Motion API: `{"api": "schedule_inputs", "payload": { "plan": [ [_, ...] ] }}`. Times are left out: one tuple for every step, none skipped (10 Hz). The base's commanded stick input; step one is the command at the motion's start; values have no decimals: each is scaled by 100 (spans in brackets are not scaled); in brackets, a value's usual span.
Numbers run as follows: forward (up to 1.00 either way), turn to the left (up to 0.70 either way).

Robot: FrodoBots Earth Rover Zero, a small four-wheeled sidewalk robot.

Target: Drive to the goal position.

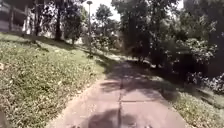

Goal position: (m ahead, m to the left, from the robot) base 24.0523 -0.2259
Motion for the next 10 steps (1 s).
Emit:
{"api": "schedule_inputs", "payload": {
  "plan": [
    [45, -27],
    [45, -27],
    [45, -27],
    [45, -27],
    [45, -24],
    [45, 0],
    [45, 0],
    [45, 0],
    [45, 0],
    [45, 0]
  ]
}}
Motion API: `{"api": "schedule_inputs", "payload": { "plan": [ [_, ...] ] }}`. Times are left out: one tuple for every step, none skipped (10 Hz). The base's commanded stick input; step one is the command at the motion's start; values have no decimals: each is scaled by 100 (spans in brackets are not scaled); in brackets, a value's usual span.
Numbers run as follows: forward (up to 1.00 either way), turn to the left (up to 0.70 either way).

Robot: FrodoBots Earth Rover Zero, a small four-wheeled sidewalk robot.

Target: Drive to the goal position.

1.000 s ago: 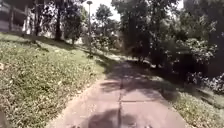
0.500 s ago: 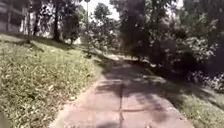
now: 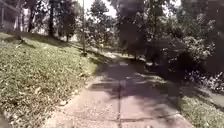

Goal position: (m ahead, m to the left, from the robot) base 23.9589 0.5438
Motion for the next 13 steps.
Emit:
{"api": "schedule_inputs", "payload": {
  "plan": [
    [45, 0],
    [45, 0],
    [45, 0],
    [45, 0],
    [45, 0],
    [45, 0],
    [45, 0],
    [45, 0],
    [45, 0],
    [45, 0],
    [45, 0],
    [45, 0],
    [45, 0]
  ]
}}
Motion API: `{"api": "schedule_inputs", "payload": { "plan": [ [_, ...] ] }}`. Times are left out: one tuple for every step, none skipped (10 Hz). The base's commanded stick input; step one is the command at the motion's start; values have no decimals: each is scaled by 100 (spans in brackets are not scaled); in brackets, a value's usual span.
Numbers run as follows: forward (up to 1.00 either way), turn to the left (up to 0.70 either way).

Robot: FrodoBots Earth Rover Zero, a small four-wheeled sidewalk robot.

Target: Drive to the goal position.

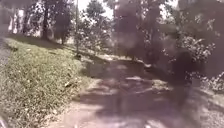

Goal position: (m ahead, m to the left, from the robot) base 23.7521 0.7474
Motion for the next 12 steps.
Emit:
{"api": "schedule_inputs", "payload": {
  "plan": [
    [45, 0],
    [45, 0],
    [45, 0],
    [45, 0],
    [45, 0],
    [45, 0],
    [45, 0],
    [45, 0],
    [45, 0],
    [45, 0],
    [45, 0],
    [45, 0]
  ]
}}
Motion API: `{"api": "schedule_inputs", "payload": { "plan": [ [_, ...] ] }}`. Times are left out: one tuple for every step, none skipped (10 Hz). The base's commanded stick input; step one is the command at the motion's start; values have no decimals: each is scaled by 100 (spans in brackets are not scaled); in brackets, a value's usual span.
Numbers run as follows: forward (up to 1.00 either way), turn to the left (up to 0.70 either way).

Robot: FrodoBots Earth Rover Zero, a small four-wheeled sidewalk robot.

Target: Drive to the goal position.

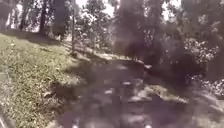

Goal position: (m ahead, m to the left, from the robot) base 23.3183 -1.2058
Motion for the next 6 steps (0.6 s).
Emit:
{"api": "schedule_inputs", "payload": {
  "plan": [
    [45, 0],
    [45, 0],
    [45, 0],
    [45, 0],
    [45, 0],
    [45, 0]
  ]
}}
